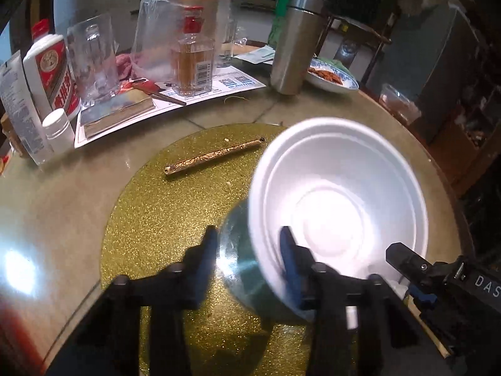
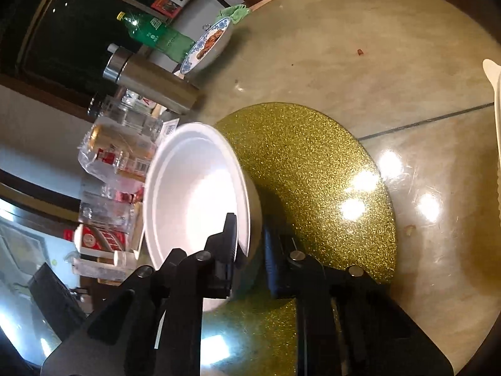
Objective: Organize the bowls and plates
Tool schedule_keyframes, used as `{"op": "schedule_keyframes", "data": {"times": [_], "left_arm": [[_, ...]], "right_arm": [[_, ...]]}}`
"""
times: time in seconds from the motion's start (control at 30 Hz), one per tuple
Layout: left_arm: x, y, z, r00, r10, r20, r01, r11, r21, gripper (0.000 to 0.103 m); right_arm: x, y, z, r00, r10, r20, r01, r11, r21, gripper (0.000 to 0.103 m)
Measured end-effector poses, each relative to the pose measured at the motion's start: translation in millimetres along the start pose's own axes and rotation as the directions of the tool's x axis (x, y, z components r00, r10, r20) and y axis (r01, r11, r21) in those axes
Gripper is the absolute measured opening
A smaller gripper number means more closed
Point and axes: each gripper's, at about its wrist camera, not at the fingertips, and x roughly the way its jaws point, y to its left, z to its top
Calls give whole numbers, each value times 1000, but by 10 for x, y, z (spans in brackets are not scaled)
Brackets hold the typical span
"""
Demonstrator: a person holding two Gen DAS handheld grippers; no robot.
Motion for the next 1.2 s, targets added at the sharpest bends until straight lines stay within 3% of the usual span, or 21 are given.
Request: {"op": "schedule_keyframes", "data": {"times": [0.07,0.13,0.67,1.2], "left_arm": [[0,-27,-11,1000,-14,-8,14,1000,17,15],[-35,-66,-28,1000,-10,7,10,999,42,14],[-262,-163,-165,999,8,35,-12,993,121,12],[-836,41,-678,996,52,72,-63,983,171,13]], "right_arm": [[-6,15,-16,1000,-6,-3,6,1000,-14,13],[-21,24,-41,1000,-14,0,14,1000,-25,8],[-300,-98,-198,1000,-1,17,1,1000,-11,7],[-721,-146,-852,996,89,13,-88,996,-22,7]]}}
